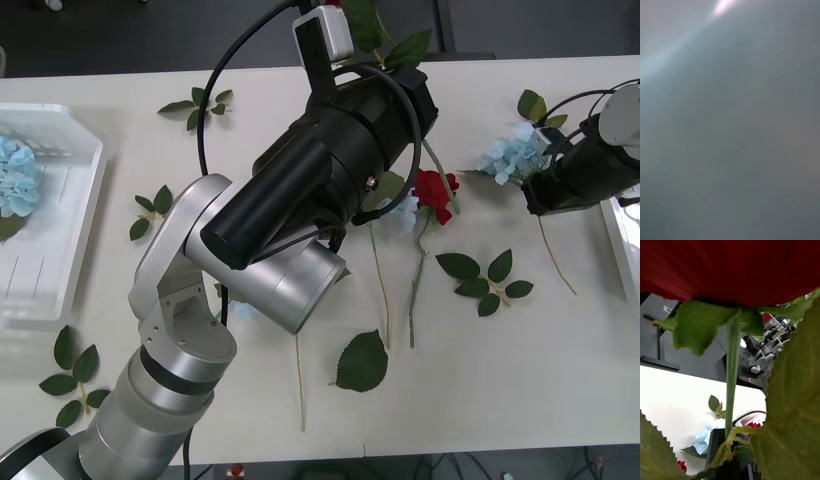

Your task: Place the red flowers into the right box and the blue flowers into the left box. If a person shows an open palm, hand one flower to the person first, then continue sorting.

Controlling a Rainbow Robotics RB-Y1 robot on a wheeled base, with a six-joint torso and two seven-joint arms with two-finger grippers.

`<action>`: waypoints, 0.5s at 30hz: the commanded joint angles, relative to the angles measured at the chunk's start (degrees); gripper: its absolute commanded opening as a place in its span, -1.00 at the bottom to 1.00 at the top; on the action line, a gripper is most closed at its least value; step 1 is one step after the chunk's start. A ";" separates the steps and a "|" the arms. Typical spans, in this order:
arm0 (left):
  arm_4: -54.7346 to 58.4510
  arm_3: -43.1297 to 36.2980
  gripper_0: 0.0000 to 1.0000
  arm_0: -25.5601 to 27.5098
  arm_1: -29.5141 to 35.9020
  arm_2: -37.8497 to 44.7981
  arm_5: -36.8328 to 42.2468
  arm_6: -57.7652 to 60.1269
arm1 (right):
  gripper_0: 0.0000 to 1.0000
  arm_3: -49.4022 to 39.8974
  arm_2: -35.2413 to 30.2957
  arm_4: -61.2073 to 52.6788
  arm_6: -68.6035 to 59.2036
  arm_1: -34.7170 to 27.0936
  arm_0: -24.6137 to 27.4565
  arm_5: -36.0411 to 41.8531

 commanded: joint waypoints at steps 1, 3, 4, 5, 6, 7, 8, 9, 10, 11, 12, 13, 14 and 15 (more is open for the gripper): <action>-1.34 -0.69 -1.00 0.81 -1.75 -1.31 -1.56 3.46 | -0.91 0.89 0.66 -0.29 0.09 0.66 -1.29 -0.74; -1.86 -0.69 -1.00 0.89 -1.67 -1.31 -2.44 3.72 | -0.38 0.98 0.66 -0.03 0.35 0.57 -1.29 -0.56; -2.04 -0.69 -1.00 0.89 -1.67 -1.31 -2.88 3.99 | -0.13 0.98 0.92 0.15 0.61 0.57 -1.29 -0.56; -2.13 -0.69 -1.00 0.81 -1.67 -1.31 -3.06 4.16 | -0.05 1.15 1.18 0.15 0.70 0.49 -1.29 -0.56; -2.48 -0.69 -1.00 0.81 -1.67 -1.31 -3.15 4.25 | 0.05 1.24 1.27 0.23 0.97 0.49 -1.29 -0.56; -2.74 -0.69 -1.00 0.81 -1.67 -1.31 -3.15 4.25 | 0.09 1.33 1.36 0.32 1.05 0.49 -1.29 -0.56; -3.01 -0.69 -1.00 0.81 -1.58 -1.31 -3.23 4.43 | 0.16 1.42 1.36 0.32 1.23 0.49 -1.29 -0.56; -3.27 -0.69 -1.00 0.81 -1.58 -1.31 -3.50 4.51 | 0.28 1.42 1.36 0.32 1.67 0.40 -1.29 -0.56; -3.45 -0.69 -1.00 0.89 -1.67 -1.31 -3.50 4.60 | 0.33 1.42 1.36 0.32 1.85 0.31 -1.29 -0.56; -3.62 -0.69 -1.00 0.89 -1.58 -1.31 -3.59 4.69 | 0.38 1.42 1.36 0.32 2.20 0.22 -1.29 -0.47; -3.89 -0.69 -1.00 0.89 -1.58 -1.31 -3.85 4.78 | 0.49 1.33 1.45 0.06 3.16 0.05 -1.29 -0.47; -3.97 -0.69 -1.00 0.89 -1.49 -1.31 -3.94 5.04 | 0.58 1.42 1.45 -0.56 4.92 -0.22 -1.29 -0.47; -4.06 -0.69 -1.00 0.89 -1.49 -1.31 -3.94 5.04 | 0.65 1.33 1.36 -1.52 6.06 -0.48 -1.29 -0.38; -4.33 -0.69 -1.00 0.81 -1.40 -1.31 -3.94 5.22 | 0.73 1.33 1.36 -3.10 7.73 -1.18 -1.29 -0.21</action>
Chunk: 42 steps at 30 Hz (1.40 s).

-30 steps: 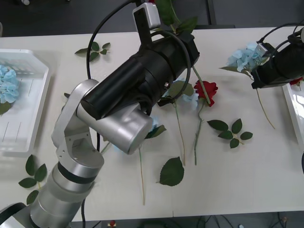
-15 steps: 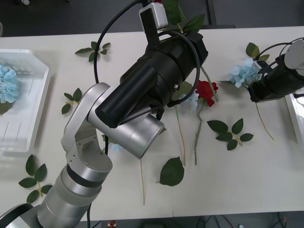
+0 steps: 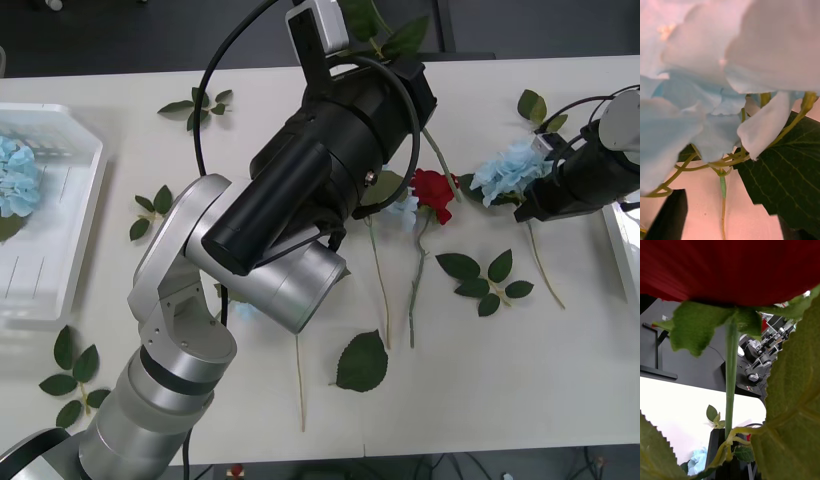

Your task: Place the red flowers into the right box and the blue flowers into the left box. If a person shows an open palm, hand one flower to the person first, then continue sorting.

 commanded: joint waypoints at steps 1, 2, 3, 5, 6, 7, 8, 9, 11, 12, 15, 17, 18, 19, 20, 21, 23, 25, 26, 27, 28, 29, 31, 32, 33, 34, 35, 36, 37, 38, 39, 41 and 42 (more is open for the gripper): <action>-1.33 -0.70 -1.00 0.87 -1.40 -1.31 -1.14 3.13 | 0.77 0.07 0.64 -4.07 7.49 -1.56 -1.29 0.24; -1.42 -0.70 -1.00 0.87 -1.40 -1.31 -1.22 3.22 | 0.82 -0.02 0.64 -6.18 9.25 -2.26 -1.29 0.94; -1.42 -0.70 -1.00 0.87 -1.31 -1.31 -1.22 3.22 | 0.84 -0.02 0.64 -7.33 10.22 -2.70 -1.29 1.29; -1.59 -0.70 -1.00 0.87 -1.31 -1.31 -1.22 3.40 | 0.89 -0.28 0.64 -11.98 13.73 -4.46 -1.29 2.96; -1.59 -0.70 -1.00 0.87 -1.14 -1.31 -1.22 3.48 | 0.90 -0.28 0.64 -15.15 16.11 -5.51 -1.29 3.93; -1.68 -0.70 -1.00 0.87 -1.05 -1.31 -1.22 3.48 | 0.90 -0.28 0.64 -17.70 17.87 -6.39 -1.29 4.72; -1.68 -0.70 -1.00 0.87 -0.96 -1.31 -1.22 3.57 | 0.91 -0.28 0.64 -19.90 19.36 -7.01 -1.29 5.51; -1.68 -0.70 -1.00 0.87 -0.79 -1.31 -1.22 3.66 | 0.90 -0.28 0.64 -23.15 21.73 -7.97 -1.29 6.91; -1.33 -0.70 -1.00 0.87 -0.79 -1.31 -1.22 3.92 | 0.90 -0.28 0.73 -27.81 24.81 -9.38 -1.29 9.20; -1.24 -0.70 -1.00 0.87 -0.96 -1.31 -1.22 3.92 | 0.90 -0.28 0.73 -31.67 27.01 -10.70 -1.29 11.22; -1.24 -0.70 -1.00 0.87 -0.96 -1.31 -1.22 3.92 | 0.91 -0.37 0.73 -39.14 30.70 -12.81 -1.29 15.97; -1.24 -0.70 -1.00 0.87 -0.96 -1.31 -1.22 3.92 | 0.91 -0.63 0.73 -42.83 32.19 -13.60 -1.29 18.08; -1.24 -0.70 -1.00 0.87 -0.96 -1.31 -1.22 3.92 | 0.90 -1.42 0.73 -45.47 33.07 -14.39 -1.37 19.92; -1.24 -0.70 -1.00 0.87 -0.96 -1.31 -1.22 3.92 | 0.90 -1.95 0.73 -46.26 33.51 -14.57 -1.37 20.54; -1.24 -0.70 -1.00 0.87 -0.96 -1.31 -1.22 3.92 | 0.90 -3.45 0.73 -47.58 33.69 -15.09 -1.37 21.59; -1.24 -0.70 -1.00 0.87 -0.96 -1.31 -1.22 3.92 | 0.89 -5.20 0.73 -48.46 33.69 -15.45 -1.37 22.38; -1.24 -0.70 -1.00 0.87 -0.96 -1.31 -1.22 3.92 | 0.90 -7.75 0.73 -50.66 33.25 -15.62 -1.37 23.44; -1.24 -0.70 -1.00 0.87 -0.96 -1.31 -1.22 3.92 | 0.90 -9.16 0.73 -53.73 32.72 -15.53 -1.29 24.41; -1.24 -0.70 -1.00 0.87 -0.96 -1.31 -1.22 3.92 | 0.91 -9.95 0.73 -55.84 32.45 -15.36 -1.29 24.93; -1.24 -0.70 -1.00 0.87 -0.96 -1.31 -1.22 3.92 | 0.91 -10.65 0.64 -57.42 32.19 -15.01 -1.29 25.55; -1.24 -0.70 -1.00 0.87 -0.96 -1.31 -1.22 3.92 | 0.91 -10.92 0.73 -58.13 32.10 -14.83 -1.29 25.64; -1.24 -0.70 -1.00 0.87 -0.96 -1.31 -1.22 3.92 | 0.91 -11.62 0.73 -59.36 31.75 -14.48 -1.29 25.90; -1.24 -0.70 -1.00 0.87 -0.96 -1.31 -1.22 3.92 | 0.90 -11.80 0.73 -60.50 31.40 -14.04 -1.29 26.16; -1.24 -0.70 -1.00 0.87 -0.96 -1.31 -1.22 3.92 | 0.90 -11.88 0.81 -60.50 31.31 -13.69 -1.29 26.16; -1.24 -0.70 -1.00 0.87 -0.96 -1.31 -1.22 3.92 | 0.91 -11.88 0.81 -60.50 31.22 -13.69 -1.29 26.16; -1.24 -0.70 -1.00 0.87 -0.96 -1.31 -1.22 3.92 | 0.90 -11.80 0.81 -60.41 31.22 -13.42 -1.29 26.25; -1.24 -0.70 -1.00 0.87 -0.96 -1.31 -1.22 3.92 | 0.90 -11.80 0.99 -60.41 31.14 -13.42 -1.29 26.25; -1.24 -0.70 -1.00 0.87 -0.96 -1.31 -1.22 3.92 | 0.90 -11.80 0.99 -60.41 31.14 -13.42 -1.29 26.25; -1.24 -0.70 -1.00 0.87 -0.96 -1.31 -1.22 3.92 | 0.91 -11.71 1.17 -60.15 31.05 -13.42 -1.29 26.25; -1.24 -0.70 -1.00 0.87 -0.96 -1.31 -1.22 3.92 | 0.90 -11.80 1.17 -59.80 30.96 -13.42 -1.29 26.25; -1.24 -0.70 -1.00 0.87 -0.96 -1.31 -1.22 3.92 | 0.90 -11.80 1.17 -59.53 30.87 -13.42 -1.29 26.25; -1.24 -0.70 -1.00 0.87 -0.96 -1.31 -1.22 3.92 | 0.90 -11.80 1.17 -58.22 30.79 -13.42 -1.29 26.34; -1.24 -0.70 -1.00 0.87 -0.96 -1.31 -1.22 3.92 | 0.90 -11.71 1.17 -57.69 30.79 -13.42 -1.29 26.25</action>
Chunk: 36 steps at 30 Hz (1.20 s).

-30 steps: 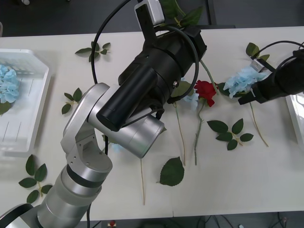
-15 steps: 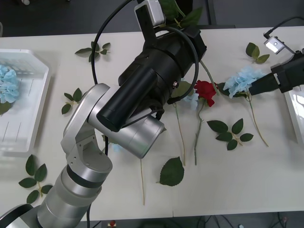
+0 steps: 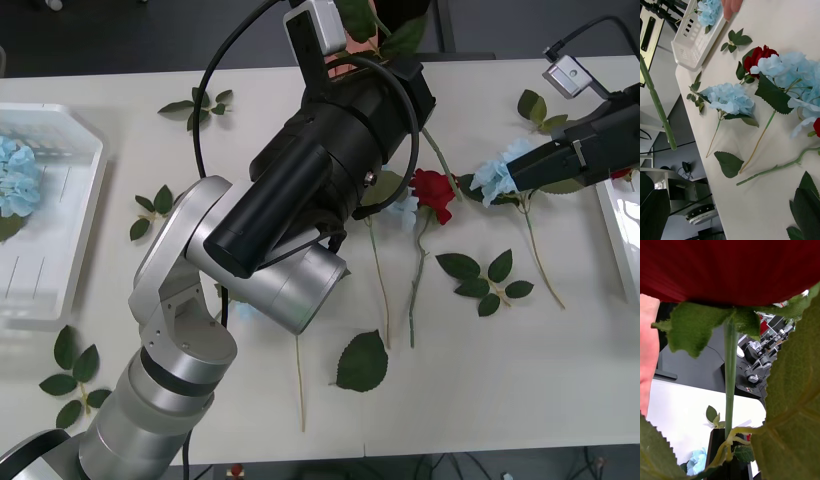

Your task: Place the red flowers into the right box and the blue flowers into the left box. If a person shows an open palm, hand one flower to the person first, then continue sorting.

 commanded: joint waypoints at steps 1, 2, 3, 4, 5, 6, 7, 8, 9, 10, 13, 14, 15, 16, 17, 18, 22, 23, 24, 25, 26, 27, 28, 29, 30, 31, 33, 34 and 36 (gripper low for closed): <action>-0.32 -0.80 -1.00 0.66 -0.96 -1.17 -0.94 2.43 | 0.90 -0.62 0.50 3.13 -1.40 -0.33 -1.29 0.56; -0.32 -0.80 -1.00 0.66 -0.96 -1.17 -0.94 2.43 | 0.91 -0.54 0.50 3.93 -1.48 -0.42 -1.29 0.39; -0.32 -0.80 -1.00 0.66 -0.96 -1.17 -0.94 2.43 | 0.90 -0.18 0.42 6.12 -1.57 -0.33 -1.38 -0.05; -0.32 -0.80 -1.00 0.66 -0.96 -1.17 -0.94 2.43 | 0.90 0.08 0.50 8.23 -1.75 -0.33 -1.29 -0.93; -0.32 -0.80 -1.00 0.66 -0.96 -1.17 -0.94 2.43 | 0.90 0.26 0.42 11.04 -2.01 -0.33 -1.38 -2.16; -0.32 -0.80 -1.00 0.66 -0.96 -1.17 -0.94 2.43 | 0.91 0.17 0.42 14.56 -2.36 -0.33 -1.38 -3.66; -0.32 -0.80 -1.00 0.66 -0.96 -1.17 -0.94 2.43 | 0.90 0.26 0.50 16.41 -2.45 -0.33 -1.38 -4.45; -0.32 -0.80 -1.00 0.66 -0.96 -1.17 -0.94 2.43 | 0.90 0.26 0.42 20.01 -2.71 -0.33 -1.29 -6.29; -0.32 -0.80 -1.00 0.66 -0.96 -1.17 -0.94 2.43 | 0.90 0.17 0.42 23.88 -3.07 -0.24 -1.29 -8.14; -0.32 -0.80 -1.00 0.66 -0.96 -1.17 -0.94 2.43 | 0.91 0.17 0.50 25.72 -3.59 -0.24 -1.29 -8.93; -0.32 -0.80 -1.00 0.66 -0.96 -1.17 -0.94 2.43 | 0.90 0.17 0.42 32.84 -6.84 0.46 -1.29 -12.18; -0.32 -0.80 -1.00 0.66 -0.96 -1.17 -0.94 2.43 | 0.91 0.17 0.50 34.95 -8.16 0.72 -1.29 -13.32; -0.32 -0.80 -1.00 0.66 -0.96 -1.17 -0.94 2.43 | 0.90 0.17 0.50 37.06 -9.57 1.16 -1.29 -14.38; -0.32 -0.80 -1.00 0.66 -0.96 -1.17 -0.94 2.43 | 0.90 0.26 0.50 38.29 -10.18 1.43 -1.29 -14.91; -0.32 -0.80 -1.00 0.66 -0.96 -1.17 -0.94 2.43 | 0.90 0.17 0.50 40.66 -11.15 1.78 -1.29 -15.87; -0.32 -0.80 -1.00 0.66 -0.96 -1.17 -0.94 2.43 | 0.90 0.17 0.50 42.07 -11.50 1.95 -1.29 -16.31; -0.32 -0.80 -1.00 0.66 -0.96 -1.17 -0.94 2.43 | 0.90 0.96 0.42 49.89 -12.65 3.89 -1.29 -17.54; -0.32 -0.80 -1.00 0.66 -0.96 -1.17 -0.94 2.43 | 0.90 1.84 0.42 51.03 -12.82 4.41 -1.29 -17.72; -0.32 -0.80 -1.00 0.66 -0.96 -1.17 -0.94 2.43 | 0.91 2.63 0.50 51.56 -12.91 5.12 -1.29 -17.90; -0.32 -0.80 -1.00 0.66 -0.96 -1.17 -0.94 2.43 | 0.90 3.16 0.42 51.56 -12.91 5.47 -1.29 -18.07; -0.32 -0.80 -1.00 0.66 -0.96 -1.17 -0.94 2.43 | 0.90 4.03 0.50 51.56 -12.73 5.82 -1.29 -18.42; -0.32 -0.80 -1.00 0.66 -0.96 -1.17 -0.94 2.43 | 0.91 4.56 0.42 51.65 -12.73 6.26 -1.29 -18.42; -0.32 -0.80 -1.00 0.66 -0.96 -1.17 -0.94 2.43 | 0.91 4.65 0.50 51.65 -12.73 6.44 -1.29 -18.42; -0.32 -0.80 -1.00 0.66 -0.96 -1.17 -0.94 2.43 | 0.91 4.74 0.50 51.91 -12.91 6.70 -1.29 -18.42; -0.32 -0.80 -1.00 0.66 -0.96 -1.17 -0.94 2.43 | 0.91 4.74 0.50 52.27 -13.00 7.14 -1.29 -18.25; -0.32 -0.80 -1.00 0.66 -0.96 -1.17 -0.94 2.43 | 0.91 4.74 0.50 52.35 -13.00 7.31 -1.29 -18.25; -0.32 -0.80 -1.00 0.66 -0.96 -1.17 -0.94 2.43 | 0.91 4.83 0.50 53.94 -13.35 8.02 -0.94 -18.77; -0.32 -0.80 -1.00 0.66 -0.96 -1.17 -0.94 2.43 | 0.91 4.83 0.50 54.46 -13.44 8.28 -0.94 -19.04; -0.32 -0.80 -1.00 0.66 -0.96 -1.17 -0.94 2.43 | 0.92 4.91 0.59 56.04 -13.88 9.07 -0.32 -20.62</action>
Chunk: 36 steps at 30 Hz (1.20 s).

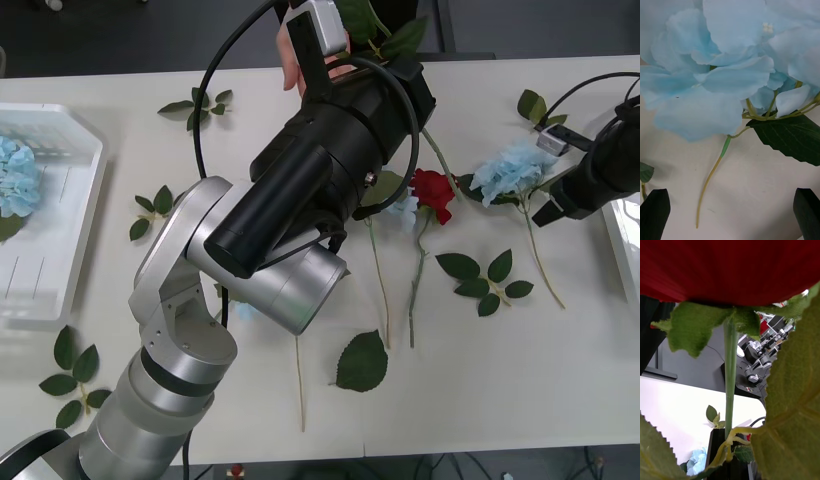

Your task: Place the red flowers into the right box and the blue flowers into the left box. If a person shows an open palm, hand one flower to the person first, then continue sorting.

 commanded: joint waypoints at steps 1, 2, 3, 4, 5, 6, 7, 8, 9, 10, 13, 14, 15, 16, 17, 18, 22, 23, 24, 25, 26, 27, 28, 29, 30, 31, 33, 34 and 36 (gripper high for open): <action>-0.32 -0.85 -1.00 0.63 -0.96 -1.13 -0.92 2.43 | 0.92 0.05 0.38 2.79 -2.54 2.20 -0.15 -3.01; -0.32 -0.85 -1.00 0.63 -0.96 -1.13 -0.92 2.43 | 0.91 0.05 0.38 3.06 -2.72 2.55 0.29 -3.89; -0.32 -0.85 -1.00 0.63 -0.96 -1.13 -0.92 2.43 | 0.92 0.05 0.38 3.32 -2.98 2.91 0.64 -4.68; -0.32 -0.85 -1.00 0.63 -0.96 -1.13 -0.92 2.43 | 0.92 0.05 0.38 3.50 -3.07 3.08 0.73 -5.03; -0.32 -0.85 -1.00 0.63 -0.96 -1.13 -0.92 2.43 | 0.92 0.05 0.38 3.85 -3.25 3.26 0.99 -5.56; -0.32 -0.85 -1.00 0.63 -0.96 -1.13 -0.92 2.43 | 0.91 0.05 0.38 4.20 -3.51 3.52 1.17 -6.00; -0.32 -0.85 -1.00 0.63 -0.96 -1.13 -0.92 2.43 | 0.92 0.05 0.38 4.38 -3.69 3.61 1.25 -6.26; -0.32 -0.85 -1.00 0.63 -0.96 -1.13 -0.92 2.43 | 0.92 0.05 0.38 4.73 -3.86 3.79 1.52 -6.53; -0.32 -0.85 -1.00 0.63 -0.96 -1.13 -0.92 2.43 | 0.92 0.05 0.38 5.08 -4.04 3.87 1.87 -6.97; -0.32 -0.85 -1.00 0.63 -0.96 -1.13 -0.92 2.43 | 0.91 0.05 0.38 5.25 -4.13 3.87 2.04 -7.32; -0.32 -0.85 -1.00 0.63 -0.96 -1.13 -0.92 2.43 | 0.91 0.05 0.38 6.13 -4.48 4.22 3.19 -9.25; -0.32 -0.85 -1.00 0.63 -0.96 -1.13 -0.92 2.43 | 0.92 -0.04 0.38 6.22 -4.48 4.40 3.36 -9.60; -0.32 -0.85 -1.00 0.63 -0.96 -1.13 -0.92 2.43 | 0.92 0.05 0.38 6.57 -4.74 4.49 3.71 -10.57; -0.32 -0.85 -1.00 0.63 -0.96 -1.13 -0.92 2.43 | 0.91 0.05 0.46 6.84 -4.83 4.66 3.98 -11.10; -0.32 -0.85 -1.00 0.63 -0.96 -1.13 -0.92 2.43 | 0.92 0.05 0.38 7.01 -4.92 4.75 4.07 -11.36; -0.32 -0.85 -1.00 0.63 -0.96 -1.13 -0.92 2.43 | 0.92 0.05 0.38 7.28 -5.09 4.75 4.24 -11.54; -0.32 -0.85 -1.00 0.63 -0.96 -1.13 -0.92 2.43 | 0.92 0.05 0.38 8.33 -5.62 5.28 4.86 -12.33; -0.32 -0.85 -1.00 0.63 -0.96 -1.13 -0.92 2.43 | 0.92 0.05 0.38 8.42 -5.71 5.28 4.86 -12.68; -0.32 -0.85 -1.00 0.63 -0.96 -1.13 -0.92 2.43 | 0.91 0.05 0.38 8.59 -5.80 5.46 5.21 -13.21; -0.32 -0.85 -1.00 0.63 -0.96 -1.13 -0.92 2.43 | 0.92 0.05 0.38 8.77 -5.88 5.63 5.21 -13.56; -0.32 -0.85 -1.00 0.63 -0.96 -1.13 -0.92 2.43 | 0.92 0.05 0.38 8.86 -5.97 5.72 5.30 -13.56; -0.32 -0.85 -1.00 0.63 -0.96 -1.13 -0.92 2.43 | 0.92 0.05 0.38 9.12 -6.15 5.89 5.30 -13.56; -0.32 -0.85 -1.00 0.63 -0.96 -1.13 -0.92 2.43 | 0.91 -0.04 0.38 9.30 -6.32 5.98 5.21 -13.65; -0.32 -0.85 -1.00 0.63 -0.96 -1.13 -0.92 2.43 | 0.92 0.05 0.46 9.39 -6.41 6.07 5.30 -13.82; -0.32 -0.85 -1.00 0.63 -0.96 -1.13 -0.92 2.43 | 0.91 0.05 0.38 9.56 -6.59 6.33 5.38 -14.17; -0.32 -0.85 -1.00 0.63 -0.96 -1.13 -0.92 2.43 | 0.91 0.05 0.38 9.74 -6.85 6.60 5.56 -14.61; -0.32 -0.85 -1.00 0.63 -0.96 -1.13 -0.92 2.43 | 0.91 0.05 0.38 10.09 -7.12 6.86 5.74 -15.23; -0.32 -0.85 -1.00 0.63 -0.96 -1.13 -0.92 2.43 | 0.92 0.05 0.38 10.18 -7.38 7.13 5.74 -15.32; -0.32 -0.85 -1.00 0.63 -0.96 -1.13 -0.92 2.43 | 0.91 0.05 0.38 10.35 -7.73 7.21 5.74 -15.40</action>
